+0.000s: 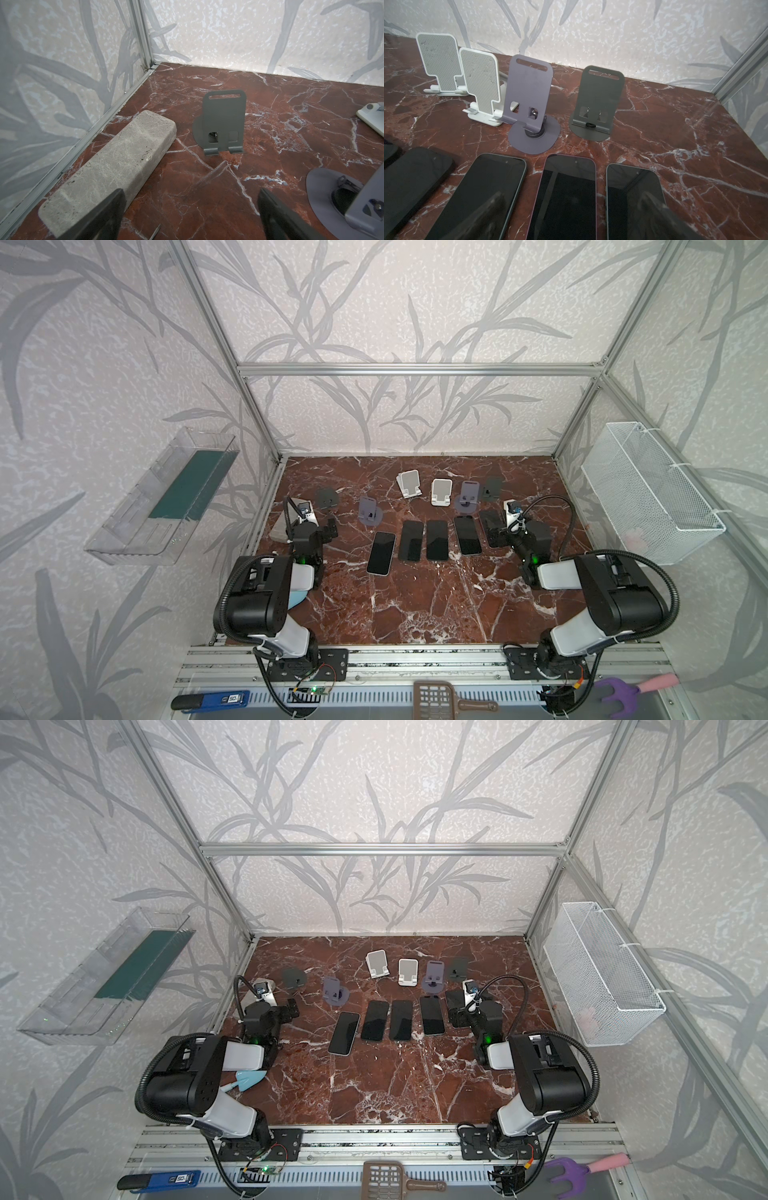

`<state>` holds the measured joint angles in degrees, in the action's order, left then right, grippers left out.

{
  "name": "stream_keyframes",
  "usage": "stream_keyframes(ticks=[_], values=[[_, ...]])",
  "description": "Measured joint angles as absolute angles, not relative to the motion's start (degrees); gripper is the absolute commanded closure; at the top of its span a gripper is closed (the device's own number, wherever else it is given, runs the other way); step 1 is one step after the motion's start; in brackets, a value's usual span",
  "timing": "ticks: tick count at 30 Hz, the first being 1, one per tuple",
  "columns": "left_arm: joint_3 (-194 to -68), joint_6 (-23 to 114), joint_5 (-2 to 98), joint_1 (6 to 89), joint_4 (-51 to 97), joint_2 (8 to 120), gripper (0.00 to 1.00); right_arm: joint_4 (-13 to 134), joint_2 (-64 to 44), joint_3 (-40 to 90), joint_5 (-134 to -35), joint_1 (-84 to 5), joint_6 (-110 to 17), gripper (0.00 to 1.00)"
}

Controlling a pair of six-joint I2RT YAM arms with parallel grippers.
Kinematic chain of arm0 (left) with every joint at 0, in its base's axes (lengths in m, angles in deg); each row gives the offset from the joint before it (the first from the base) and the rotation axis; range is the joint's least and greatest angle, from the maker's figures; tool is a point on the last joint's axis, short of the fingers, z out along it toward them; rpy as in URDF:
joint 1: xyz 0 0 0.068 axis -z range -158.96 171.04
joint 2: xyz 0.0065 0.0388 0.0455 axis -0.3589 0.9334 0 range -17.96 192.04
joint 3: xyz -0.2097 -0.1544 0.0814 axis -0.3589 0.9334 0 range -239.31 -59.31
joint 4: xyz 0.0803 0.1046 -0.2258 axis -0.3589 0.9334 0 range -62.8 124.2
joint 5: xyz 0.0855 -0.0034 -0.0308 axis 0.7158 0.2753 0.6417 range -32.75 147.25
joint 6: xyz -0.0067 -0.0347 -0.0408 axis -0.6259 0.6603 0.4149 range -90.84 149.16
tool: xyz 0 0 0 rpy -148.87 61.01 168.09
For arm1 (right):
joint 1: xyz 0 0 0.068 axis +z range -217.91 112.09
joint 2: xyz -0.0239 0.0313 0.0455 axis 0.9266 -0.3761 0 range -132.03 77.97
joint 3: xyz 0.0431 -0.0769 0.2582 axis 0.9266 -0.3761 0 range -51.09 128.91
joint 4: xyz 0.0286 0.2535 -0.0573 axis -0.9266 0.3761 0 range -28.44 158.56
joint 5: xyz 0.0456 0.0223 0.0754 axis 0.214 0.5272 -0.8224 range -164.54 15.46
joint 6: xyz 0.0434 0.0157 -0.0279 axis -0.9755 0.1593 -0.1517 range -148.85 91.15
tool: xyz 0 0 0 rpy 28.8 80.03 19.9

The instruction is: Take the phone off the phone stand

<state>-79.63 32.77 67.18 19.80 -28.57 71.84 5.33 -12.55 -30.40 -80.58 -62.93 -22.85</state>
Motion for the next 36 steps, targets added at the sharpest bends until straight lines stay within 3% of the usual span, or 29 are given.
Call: stream_keyframes(ticks=[36], values=[[-79.63, 32.80, 67.20, 19.80, -27.96, 71.84, 0.01, 6.21, -12.75, -30.36, -73.45, -62.10, -24.54, 0.01]])
